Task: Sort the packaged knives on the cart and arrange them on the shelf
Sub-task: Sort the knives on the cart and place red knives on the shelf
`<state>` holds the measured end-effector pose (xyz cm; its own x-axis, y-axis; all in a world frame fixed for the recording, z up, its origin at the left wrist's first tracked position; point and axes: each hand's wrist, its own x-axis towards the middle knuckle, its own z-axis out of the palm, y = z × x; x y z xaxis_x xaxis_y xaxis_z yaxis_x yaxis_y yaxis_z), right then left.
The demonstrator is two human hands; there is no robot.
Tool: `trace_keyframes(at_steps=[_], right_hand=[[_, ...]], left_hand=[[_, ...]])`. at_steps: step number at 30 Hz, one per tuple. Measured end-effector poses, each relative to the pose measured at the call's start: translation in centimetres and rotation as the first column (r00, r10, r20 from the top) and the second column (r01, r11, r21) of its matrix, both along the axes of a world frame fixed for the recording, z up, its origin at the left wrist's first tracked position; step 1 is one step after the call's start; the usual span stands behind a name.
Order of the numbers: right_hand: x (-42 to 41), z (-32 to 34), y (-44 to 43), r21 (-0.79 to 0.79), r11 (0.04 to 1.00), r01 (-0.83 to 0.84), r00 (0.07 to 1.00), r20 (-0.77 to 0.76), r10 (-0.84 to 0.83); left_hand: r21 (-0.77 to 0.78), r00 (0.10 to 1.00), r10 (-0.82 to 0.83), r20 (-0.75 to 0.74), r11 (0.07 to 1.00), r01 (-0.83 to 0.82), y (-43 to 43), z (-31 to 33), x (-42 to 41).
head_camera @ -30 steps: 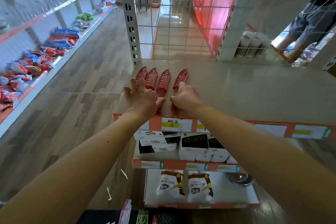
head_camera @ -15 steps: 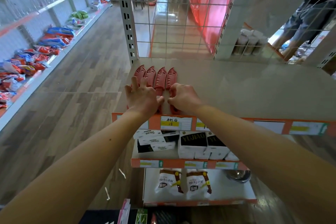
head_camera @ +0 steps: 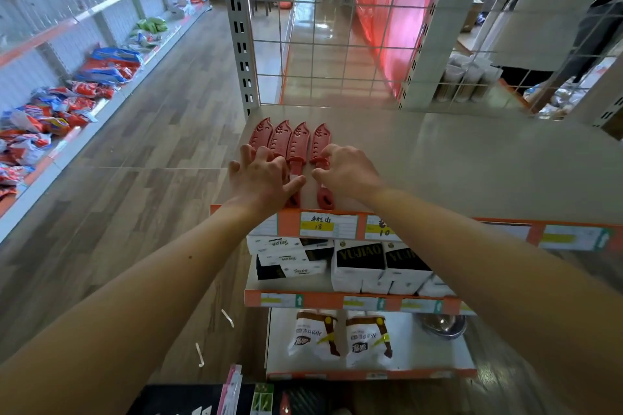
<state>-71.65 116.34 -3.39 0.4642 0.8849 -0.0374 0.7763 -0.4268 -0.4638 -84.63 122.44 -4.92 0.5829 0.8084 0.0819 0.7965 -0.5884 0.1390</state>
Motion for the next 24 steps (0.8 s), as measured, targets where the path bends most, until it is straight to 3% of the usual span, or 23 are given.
trace_keyframes(at_steps=[10,24], right_hand=[[-0.4,-0.7,0.3,-0.046,0.998,-0.044,0.998,0.053,0.046],[-0.4,0.4,-0.2,-0.005,0.998,-0.056,0.998,-0.021,0.056]], left_hand=[[-0.044,0.998,-0.062,-0.021,0.997,0.061,0.1,-0.1,-0.8],[-0.070,0.997,-0.059,-0.047,0.996,0.055,0.0,0.5,-1.3]])
